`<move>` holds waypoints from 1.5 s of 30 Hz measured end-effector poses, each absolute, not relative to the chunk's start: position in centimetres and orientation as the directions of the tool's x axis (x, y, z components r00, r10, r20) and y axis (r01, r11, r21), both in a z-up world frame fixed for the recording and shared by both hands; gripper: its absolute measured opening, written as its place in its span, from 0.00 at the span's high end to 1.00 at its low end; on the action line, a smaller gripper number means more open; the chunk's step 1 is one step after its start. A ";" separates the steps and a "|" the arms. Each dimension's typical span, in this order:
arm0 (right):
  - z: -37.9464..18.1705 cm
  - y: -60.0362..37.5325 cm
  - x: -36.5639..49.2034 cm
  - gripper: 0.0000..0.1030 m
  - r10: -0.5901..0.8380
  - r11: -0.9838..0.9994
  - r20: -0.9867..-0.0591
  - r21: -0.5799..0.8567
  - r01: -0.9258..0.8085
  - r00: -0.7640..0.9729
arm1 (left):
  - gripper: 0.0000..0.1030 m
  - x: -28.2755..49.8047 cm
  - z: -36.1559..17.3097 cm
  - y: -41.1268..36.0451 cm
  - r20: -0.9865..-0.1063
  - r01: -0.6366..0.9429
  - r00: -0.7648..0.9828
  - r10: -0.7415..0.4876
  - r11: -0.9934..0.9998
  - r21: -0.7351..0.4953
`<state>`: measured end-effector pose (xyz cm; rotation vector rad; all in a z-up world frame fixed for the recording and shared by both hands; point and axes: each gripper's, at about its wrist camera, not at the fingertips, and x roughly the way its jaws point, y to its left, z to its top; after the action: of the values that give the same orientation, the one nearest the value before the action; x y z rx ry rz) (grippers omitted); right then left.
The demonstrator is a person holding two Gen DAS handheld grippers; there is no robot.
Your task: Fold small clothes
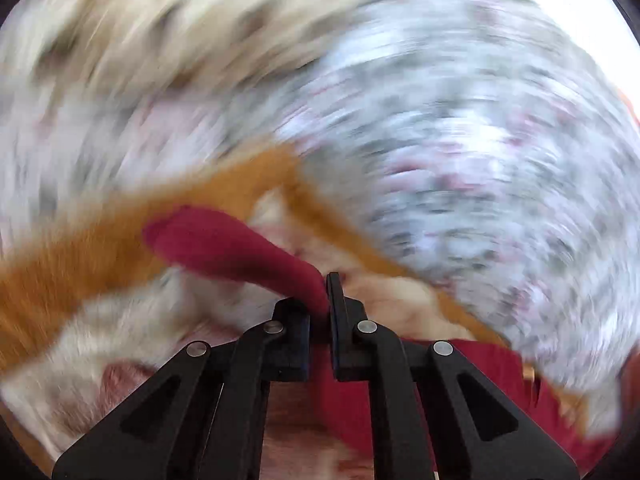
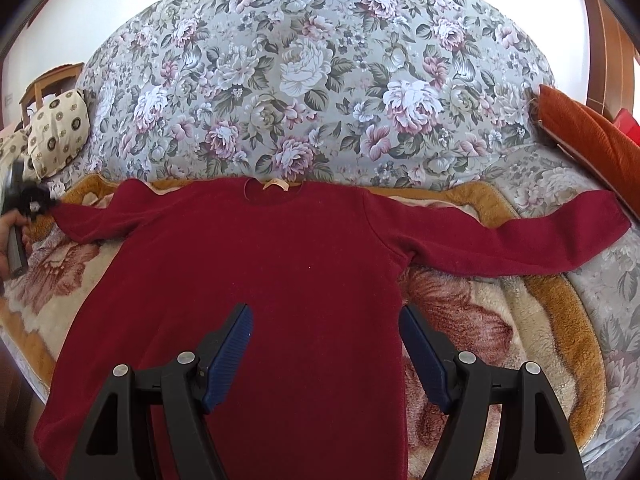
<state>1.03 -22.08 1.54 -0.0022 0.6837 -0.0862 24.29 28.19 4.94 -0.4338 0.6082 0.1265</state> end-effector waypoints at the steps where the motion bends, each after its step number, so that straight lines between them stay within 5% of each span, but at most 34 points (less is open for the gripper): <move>1: 1.6 -22.1 1.0 0.29 -0.082 0.996 -0.627 -0.032 0.080 0.775 | 0.95 23.9 6.3 26.6 -0.547 -0.191 0.837 -0.030 0.920 -0.343; 5: 1.8 -22.1 0.6 0.29 -0.102 0.994 -0.611 -0.040 0.099 0.785 | 0.95 22.6 11.0 17.3 -0.443 0.088 0.866 -0.233 0.942 -0.323; 11: 2.2 -21.9 -0.1 0.29 -0.113 0.993 -0.584 -0.052 0.102 0.804 | 0.95 22.5 9.5 2.2 -0.449 0.344 0.762 -0.466 0.880 -0.328; 23: 3.3 -22.4 -1.8 0.29 -0.152 0.988 -0.502 -0.041 0.152 0.852 | 0.95 23.4 0.9 -13.9 -0.581 0.431 0.578 -0.574 0.819 -0.380; 29: 3.7 -22.7 -2.6 0.29 -0.170 0.984 -0.464 -0.029 0.177 0.869 | 0.93 23.6 -1.3 -15.6 -0.615 0.471 0.487 -0.620 0.779 -0.413; 33: 3.8 -22.6 -2.5 0.29 -0.174 0.983 -0.467 -0.036 0.177 0.867 | 0.61 23.4 -3.3 -16.0 -0.673 0.485 0.345 -0.654 0.738 -0.469; 38: 3.7 -22.8 -2.7 0.29 -0.178 0.982 -0.463 -0.033 0.184 0.868 | 0.59 20.5 -2.5 -13.6 -0.654 0.533 0.288 -0.700 0.684 -0.498; 42: 3.5 -23.5 -2.4 0.28 -0.174 0.981 -0.487 -0.009 0.195 0.856 | 0.58 18.9 -0.3 -7.2 -0.608 0.513 0.431 -0.667 0.735 -0.443; 45: 3.6 -24.2 -0.9 0.28 -0.115 0.987 -0.545 0.031 0.157 0.831 | 0.58 20.5 -0.6 -0.3 -0.632 0.309 0.602 -0.487 0.873 -0.378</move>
<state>-0.92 -24.20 3.59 0.0751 0.5727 -0.1444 20.46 -0.33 -0.58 -0.2401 0.8011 -0.4662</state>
